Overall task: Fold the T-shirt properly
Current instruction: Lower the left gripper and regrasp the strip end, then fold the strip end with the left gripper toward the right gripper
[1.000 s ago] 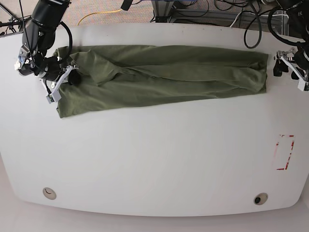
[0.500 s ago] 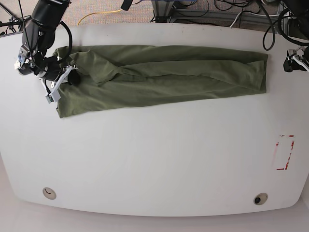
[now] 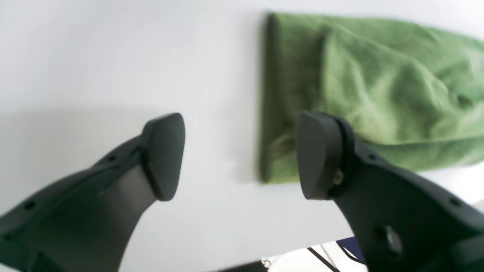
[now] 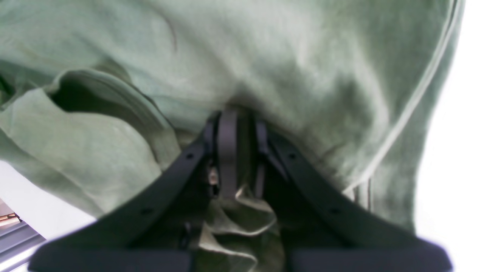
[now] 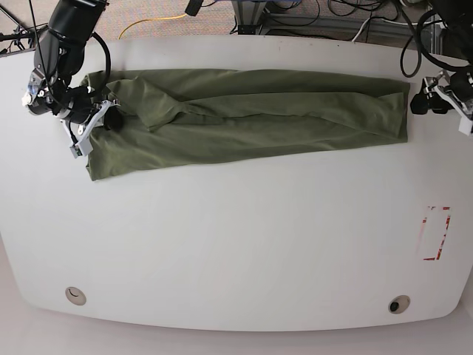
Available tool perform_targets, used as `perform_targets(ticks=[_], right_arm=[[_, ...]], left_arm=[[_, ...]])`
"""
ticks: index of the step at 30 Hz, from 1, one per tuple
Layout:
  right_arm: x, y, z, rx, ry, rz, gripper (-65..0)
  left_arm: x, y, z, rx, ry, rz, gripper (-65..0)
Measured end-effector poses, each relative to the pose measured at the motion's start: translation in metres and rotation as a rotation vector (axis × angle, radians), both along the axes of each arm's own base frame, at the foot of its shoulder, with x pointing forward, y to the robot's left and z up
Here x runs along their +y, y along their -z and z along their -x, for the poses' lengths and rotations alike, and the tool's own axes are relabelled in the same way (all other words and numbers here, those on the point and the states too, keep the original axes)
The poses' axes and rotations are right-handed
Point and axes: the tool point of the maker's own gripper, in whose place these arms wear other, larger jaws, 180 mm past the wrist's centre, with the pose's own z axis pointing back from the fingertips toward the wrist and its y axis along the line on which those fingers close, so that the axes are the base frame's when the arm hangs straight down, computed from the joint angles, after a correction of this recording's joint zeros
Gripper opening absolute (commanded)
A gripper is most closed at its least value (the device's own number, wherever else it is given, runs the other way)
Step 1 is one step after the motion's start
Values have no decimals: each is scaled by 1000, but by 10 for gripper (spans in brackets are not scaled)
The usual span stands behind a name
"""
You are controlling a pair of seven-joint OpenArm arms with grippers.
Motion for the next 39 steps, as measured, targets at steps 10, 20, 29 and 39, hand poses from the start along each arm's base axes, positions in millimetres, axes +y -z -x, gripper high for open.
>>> perform_targets(ticks=[10,20,29,39], right_arm=[[4,1,0,-2,5,-11,-582],[12,3,-1,-19,18,-35,-582],[12,2,-1,-19,19,-37,-583],[13,3,0,-19,22,-42,-583]], left_arm=[[-27,24,2,23,-16,78,-228],[-34,31,-16,-21,-61,144,-229],[-62,41,-18,32,47,148,-619],[-71,-8,-30,-65,163,-42,-615]])
